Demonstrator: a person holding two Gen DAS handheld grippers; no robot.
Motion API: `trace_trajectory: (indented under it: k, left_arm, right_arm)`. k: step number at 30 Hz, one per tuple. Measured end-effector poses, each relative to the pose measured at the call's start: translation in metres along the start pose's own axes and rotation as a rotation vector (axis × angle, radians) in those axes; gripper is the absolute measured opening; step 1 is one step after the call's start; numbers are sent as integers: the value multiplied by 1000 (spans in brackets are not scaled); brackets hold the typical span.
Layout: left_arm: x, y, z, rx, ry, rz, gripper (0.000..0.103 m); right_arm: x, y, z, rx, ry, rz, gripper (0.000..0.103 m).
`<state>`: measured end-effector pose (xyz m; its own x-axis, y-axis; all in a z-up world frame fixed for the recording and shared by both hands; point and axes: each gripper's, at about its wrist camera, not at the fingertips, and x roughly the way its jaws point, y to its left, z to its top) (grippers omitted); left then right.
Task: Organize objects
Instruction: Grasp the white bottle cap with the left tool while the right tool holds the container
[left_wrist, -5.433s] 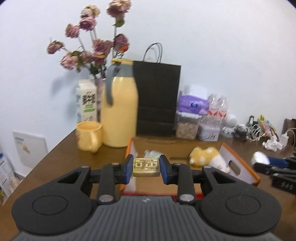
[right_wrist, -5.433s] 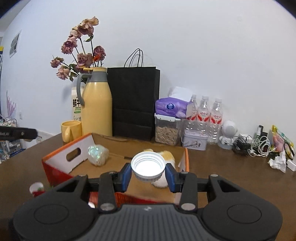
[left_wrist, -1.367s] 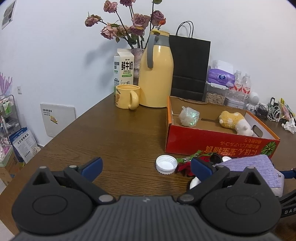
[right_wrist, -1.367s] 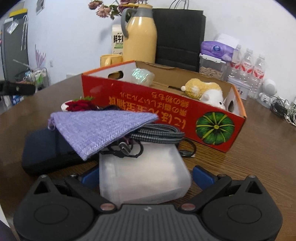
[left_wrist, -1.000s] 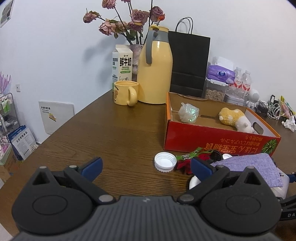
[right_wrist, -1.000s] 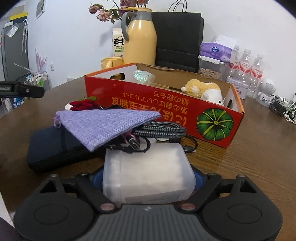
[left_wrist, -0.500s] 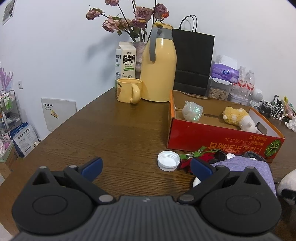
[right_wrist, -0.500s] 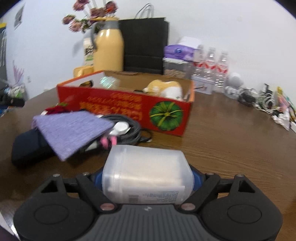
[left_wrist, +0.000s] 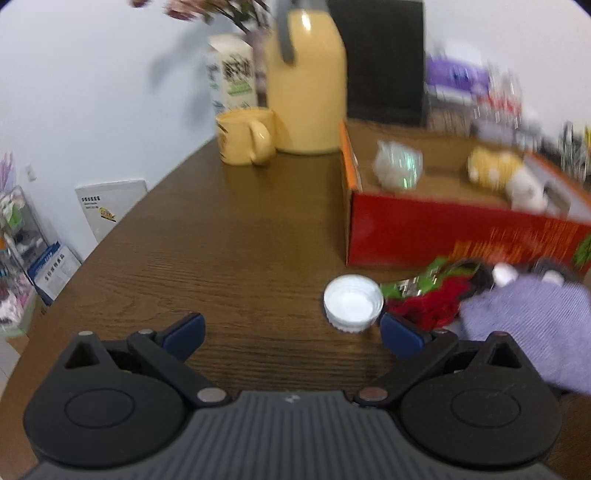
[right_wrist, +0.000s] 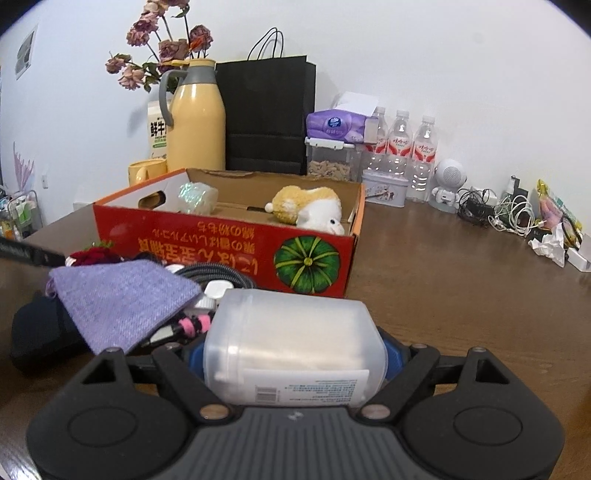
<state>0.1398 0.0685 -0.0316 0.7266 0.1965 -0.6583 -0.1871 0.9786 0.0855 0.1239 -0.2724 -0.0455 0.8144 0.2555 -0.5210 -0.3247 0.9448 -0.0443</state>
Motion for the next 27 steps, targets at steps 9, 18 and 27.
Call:
trace_trajectory:
  k: [9, 18, 27]
  left_arm:
    - [24, -6, 5, 47, 30, 37, 103]
    - [32, -11, 13, 98, 7, -25, 84]
    - [19, -10, 10, 79, -71, -60, 41]
  right_arm:
    - [4, -2, 10, 7, -22, -17, 84]
    - [7, 0, 13, 8, -26, -15, 84]
    - [4, 5, 18, 2, -43, -11, 84]
